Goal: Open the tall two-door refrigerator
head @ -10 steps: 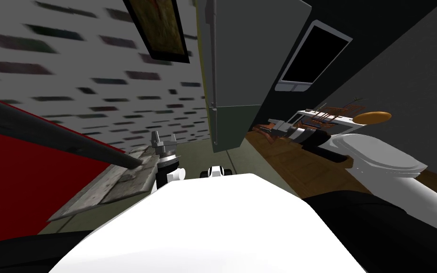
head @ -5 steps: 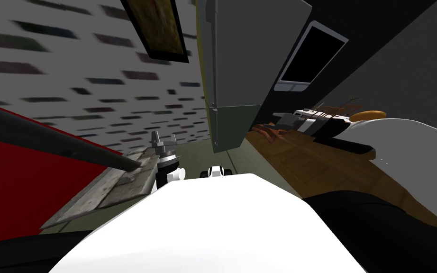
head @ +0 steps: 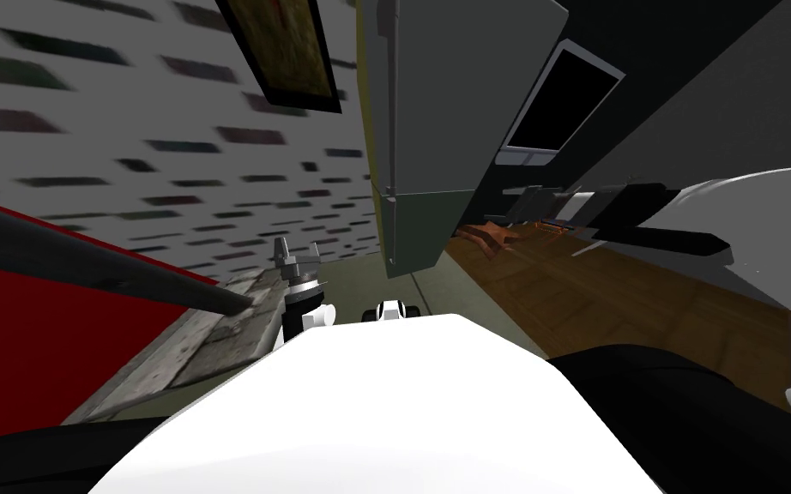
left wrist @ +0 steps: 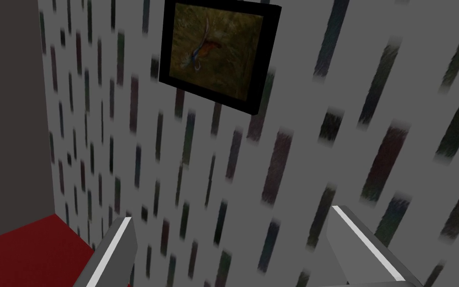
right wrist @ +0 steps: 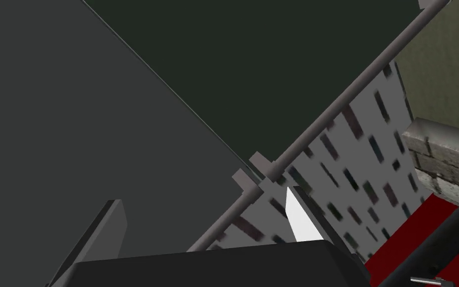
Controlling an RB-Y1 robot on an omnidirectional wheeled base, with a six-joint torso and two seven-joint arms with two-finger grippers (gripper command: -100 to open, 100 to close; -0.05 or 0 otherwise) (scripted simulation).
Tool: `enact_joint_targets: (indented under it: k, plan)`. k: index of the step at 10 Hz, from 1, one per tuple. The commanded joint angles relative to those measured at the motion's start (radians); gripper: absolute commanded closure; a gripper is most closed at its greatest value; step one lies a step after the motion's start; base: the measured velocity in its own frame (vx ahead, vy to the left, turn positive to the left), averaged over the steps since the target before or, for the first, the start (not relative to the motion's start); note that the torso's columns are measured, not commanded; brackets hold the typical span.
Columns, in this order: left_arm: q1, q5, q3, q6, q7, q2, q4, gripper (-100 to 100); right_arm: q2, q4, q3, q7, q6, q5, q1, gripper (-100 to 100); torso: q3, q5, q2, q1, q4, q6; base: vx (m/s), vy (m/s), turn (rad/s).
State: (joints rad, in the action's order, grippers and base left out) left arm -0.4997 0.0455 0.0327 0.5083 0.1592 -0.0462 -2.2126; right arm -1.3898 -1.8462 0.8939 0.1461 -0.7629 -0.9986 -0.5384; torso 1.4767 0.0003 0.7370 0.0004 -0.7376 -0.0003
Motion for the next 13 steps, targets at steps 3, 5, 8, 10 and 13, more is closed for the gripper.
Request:
enact_joint_targets:
  k: [3,5,8,10,13]
  plan:
    - [0.0,0.0,0.0,0.0,0.0,0.0,0.0,0,-0.14,0.066,0.115,-0.012,-0.052,-0.101,-0.005,-100,-0.001,0.0,0.001,0.0,0.0,0.0,0.048,0.058,-0.047]
    - [0.0,0.0,0.0,0.0,0.0,0.0,0.0,0,-0.189,0.066,0.131,-0.012,-0.052,-0.107,-0.005,-100,0.0,0.0,0.0,0.0,0.0,0.0,0.041,0.05,-0.008]
    - [0.0,0.0,0.0,0.0,0.0,0.0,0.0,0,-0.284,0.125,0.225,-0.022,-0.095,-0.198,-0.011,-100,-0.001,0.0,0.001,0.0,-0.001,0.0,0.044,0.063,-0.04]
    - [0.0,0.0,0.0,0.0,0.0,0.0,0.0,0,-0.354,0.155,0.269,-0.028,-0.117,-0.238,-0.014,-100,0.0,0.0,0.0,0.0,0.0,0.0,0.074,0.077,-0.042]
    - [0.0,0.0,0.0,0.0,0.0,0.0,0.0,0,-0.429,0.185,0.343,-0.035,-0.138,-0.283,-0.017,-100,-0.002,-0.001,0.003,-0.003,-0.001,0.0,0.052,0.057,-0.016]
